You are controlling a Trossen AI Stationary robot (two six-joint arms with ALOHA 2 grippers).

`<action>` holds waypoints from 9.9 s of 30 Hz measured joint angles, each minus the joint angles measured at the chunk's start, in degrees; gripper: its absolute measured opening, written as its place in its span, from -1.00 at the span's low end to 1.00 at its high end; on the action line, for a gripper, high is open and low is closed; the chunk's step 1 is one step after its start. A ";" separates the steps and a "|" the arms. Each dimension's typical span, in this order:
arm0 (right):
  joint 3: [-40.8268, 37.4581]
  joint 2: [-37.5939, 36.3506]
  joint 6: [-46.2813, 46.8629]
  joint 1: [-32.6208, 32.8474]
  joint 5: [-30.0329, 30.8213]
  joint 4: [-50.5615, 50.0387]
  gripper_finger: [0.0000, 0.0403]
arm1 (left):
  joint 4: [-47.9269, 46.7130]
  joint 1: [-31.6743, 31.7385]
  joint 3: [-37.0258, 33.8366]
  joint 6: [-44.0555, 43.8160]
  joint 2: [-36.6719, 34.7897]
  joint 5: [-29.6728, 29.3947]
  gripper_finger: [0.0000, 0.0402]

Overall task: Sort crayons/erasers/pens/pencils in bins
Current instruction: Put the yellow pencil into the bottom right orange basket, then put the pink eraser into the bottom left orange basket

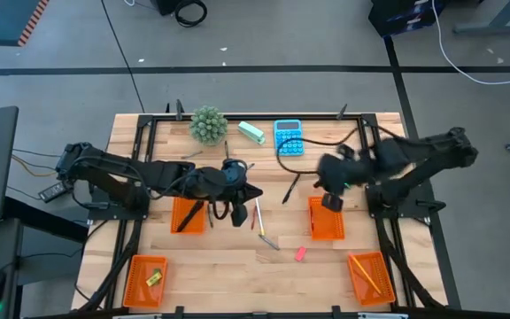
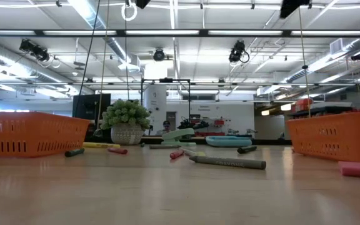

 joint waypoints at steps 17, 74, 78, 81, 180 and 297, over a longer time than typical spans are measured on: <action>-3.77 17.91 -64.57 -27.09 -21.91 0.78 -0.48 | -2.18 -0.64 -0.03 -2.44 -7.43 -4.15 -0.88; -41.05 14.37 -74.62 -28.84 -18.48 35.04 -0.86 | -5.52 0.67 -0.01 -15.72 -7.16 -11.81 -0.86; -39.64 14.64 -71.96 -28.84 -18.31 33.66 -0.86 | -5.51 0.67 0.00 -15.70 -7.16 -11.83 -0.91; -36.66 14.78 -69.34 -28.86 -17.41 32.75 -0.86 | -5.53 0.67 0.00 -15.68 -7.16 -11.82 -0.94; -32.70 0.67 88.49 47.80 10.05 15.21 -0.81 | -11.48 0.52 0.02 -11.04 -7.14 -9.79 -0.94; -24.24 10.48 -29.62 14.88 -16.60 43.50 -0.03 | -9.87 -7.23 0.04 -18.67 -0.38 -7.68 -0.95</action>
